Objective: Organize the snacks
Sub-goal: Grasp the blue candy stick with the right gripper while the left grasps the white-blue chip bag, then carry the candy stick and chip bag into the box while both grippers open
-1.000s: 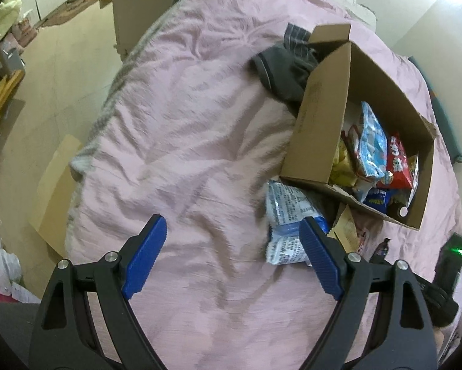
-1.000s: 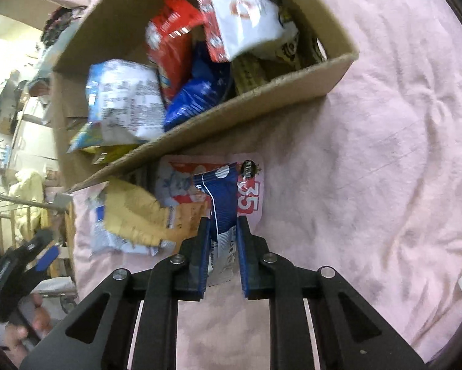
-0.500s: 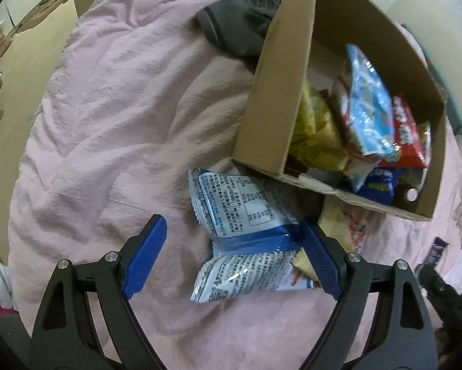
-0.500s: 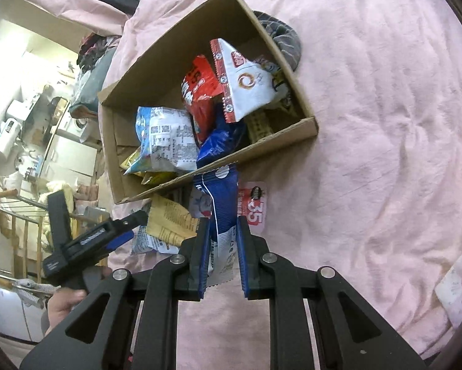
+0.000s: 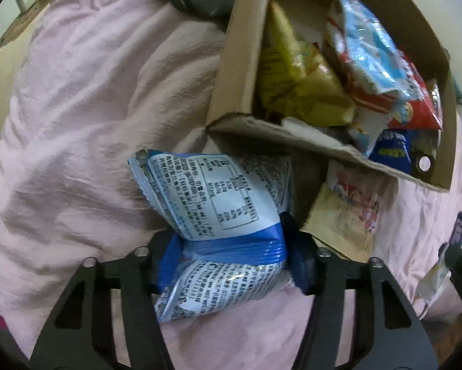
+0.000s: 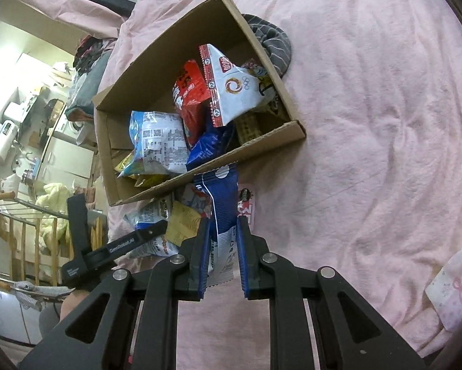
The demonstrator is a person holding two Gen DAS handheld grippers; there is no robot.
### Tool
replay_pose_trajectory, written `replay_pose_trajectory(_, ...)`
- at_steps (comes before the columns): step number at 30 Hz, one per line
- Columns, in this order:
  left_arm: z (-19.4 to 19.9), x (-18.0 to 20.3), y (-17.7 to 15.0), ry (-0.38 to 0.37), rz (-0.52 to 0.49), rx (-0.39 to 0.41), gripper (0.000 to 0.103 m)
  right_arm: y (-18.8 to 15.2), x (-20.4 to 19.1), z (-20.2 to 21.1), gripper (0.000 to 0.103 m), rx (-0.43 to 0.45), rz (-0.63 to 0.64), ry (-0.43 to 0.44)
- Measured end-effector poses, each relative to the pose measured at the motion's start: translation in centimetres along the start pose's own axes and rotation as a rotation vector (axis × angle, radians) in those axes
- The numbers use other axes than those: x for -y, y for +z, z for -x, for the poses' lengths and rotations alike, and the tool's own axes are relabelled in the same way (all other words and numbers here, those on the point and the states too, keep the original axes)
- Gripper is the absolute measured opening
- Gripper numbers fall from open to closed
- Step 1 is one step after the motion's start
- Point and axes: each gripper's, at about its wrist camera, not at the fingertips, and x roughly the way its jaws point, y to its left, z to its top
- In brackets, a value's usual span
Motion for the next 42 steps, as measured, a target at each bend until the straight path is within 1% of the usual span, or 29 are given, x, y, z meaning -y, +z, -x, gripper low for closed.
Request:
replay_pose_trajectory(1,0.3,-0.2,-0.2,-0.006,0.009,0.005,0.048,0.0,-0.2,0.0,0.017,0.0,0.004,0.0)
replay_pose_trajectory(3,0.9,-0.6,-0.7,-0.011,0.021,0.011,0.047,0.0,-0.4,-0.1,0.017,0.002,0.011,-0.002)
replay_pose_trajectory(8,2.5,-1.5,-2.2,0.013,0.039,0.009,0.047,-0.1,-0.8,-0.1,0.017,-0.002,0.022,0.006)
replay_pose_trajectory(12,4.4,-2.6,-3.8,0.011,0.059,0.028,0.047,-0.3,-1.3,0.3,0.017,-0.001,0.031,0.018)
replay_pose_trajectory(13,4.8,-3.2,-4.9,0.011,0.062,0.037,0.047,-0.3,-1.4,0.4,0.017,0.002,0.033,0.024)
replay_pose_trajectory(16,6.3,-3.6,-5.7,0.02,0.051,0.065,0.047,-0.3,-1.7,0.9,0.017,0.012,0.037,0.038)
replay_pose_trajectory(20,9.0,-3.4,-6.4,0.008,0.027,0.111,0.047,-0.1,-1.9,1.4,0.017,0.025,0.039,0.05)
replay_pose_trajectory(24,11.3,-2.2,-5.6,0.012,-0.015,0.164,0.047,0.1,-2.1,1.7,0.017,0.033,0.036,0.063)
replay_pose_trajectory(26,12.4,-1.6,-4.9,0.005,-0.021,0.173,0.047,0.4,-2.3,1.9,0.017,0.038,0.041,0.074)
replay_pose_trajectory(29,13.8,-0.2,-3.5,0.003,-0.03,0.186,0.047,1.1,-2.9,2.5,0.017,0.06,0.056,0.087)
replay_pose_trajectory(31,15.1,1.0,-2.6,0.0,-0.043,0.209,0.047,1.6,-3.2,3.0,0.017,0.081,0.066,0.096)
replay_pose_trajectory(34,16.4,2.9,-0.8,-0.008,-0.077,0.239,0.047,2.6,-4.0,3.5,0.017,0.116,0.099,0.078)
replay_pose_trajectory(36,16.7,4.1,0.5,-0.012,-0.096,0.252,0.047,3.5,-4.5,3.5,0.017,0.132,0.118,0.069)
replay_pose_trajectory(38,16.6,4.9,1.7,-0.022,-0.111,0.251,0.047,4.3,-5.0,3.2,0.017,0.135,0.126,0.082)
replay_pose_trajectory(42,15.6,6.1,3.8,-0.038,-0.139,0.246,0.047,6.1,-5.8,2.1,0.017,0.146,0.153,0.057)
